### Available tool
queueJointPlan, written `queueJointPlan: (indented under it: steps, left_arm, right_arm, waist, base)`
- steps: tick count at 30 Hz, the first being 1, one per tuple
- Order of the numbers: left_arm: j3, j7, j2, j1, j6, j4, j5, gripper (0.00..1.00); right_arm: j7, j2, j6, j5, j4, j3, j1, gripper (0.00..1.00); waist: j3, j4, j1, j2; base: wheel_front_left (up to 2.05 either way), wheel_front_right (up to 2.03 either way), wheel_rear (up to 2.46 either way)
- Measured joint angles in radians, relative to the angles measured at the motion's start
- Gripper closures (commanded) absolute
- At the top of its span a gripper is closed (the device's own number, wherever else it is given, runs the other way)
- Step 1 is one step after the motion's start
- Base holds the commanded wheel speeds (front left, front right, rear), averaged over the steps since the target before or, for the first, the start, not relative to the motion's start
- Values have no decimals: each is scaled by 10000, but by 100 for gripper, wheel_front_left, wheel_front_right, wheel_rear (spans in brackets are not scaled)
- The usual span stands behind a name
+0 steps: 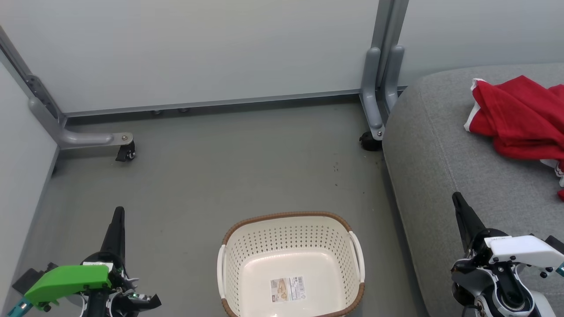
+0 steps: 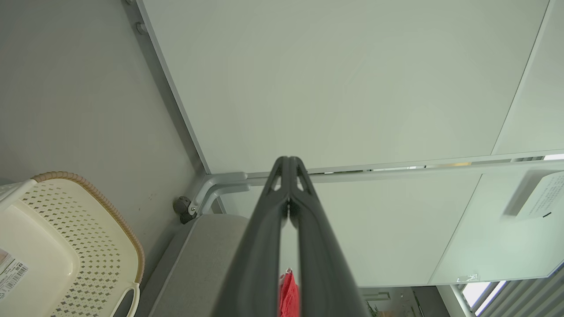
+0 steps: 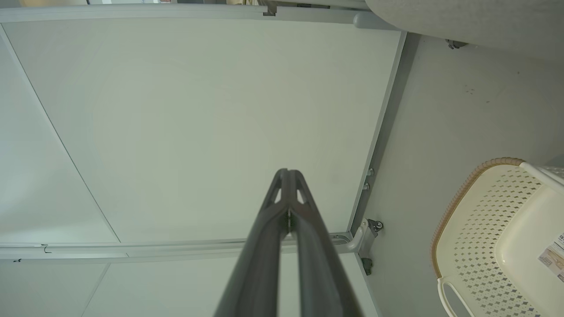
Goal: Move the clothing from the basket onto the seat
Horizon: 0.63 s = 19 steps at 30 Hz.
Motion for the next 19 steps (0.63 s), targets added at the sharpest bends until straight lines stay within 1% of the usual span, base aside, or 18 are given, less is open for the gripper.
queueJointPlan:
  steps: [8,19]
  left_arm:
    - [127,130,-6,-141,-33,61,-514,100]
    - [155,171,-33,-186,-33,65,-523,100]
  right_arm:
    - [127,13,0,529,29,-61,-178,100]
    - [127,15,0,535,36,-65,-184,100]
  waist:
    - [141,-1,0,0]
    - [145,-1,0,0]
  base:
    - [0,0,0]
    - [0,0,0]
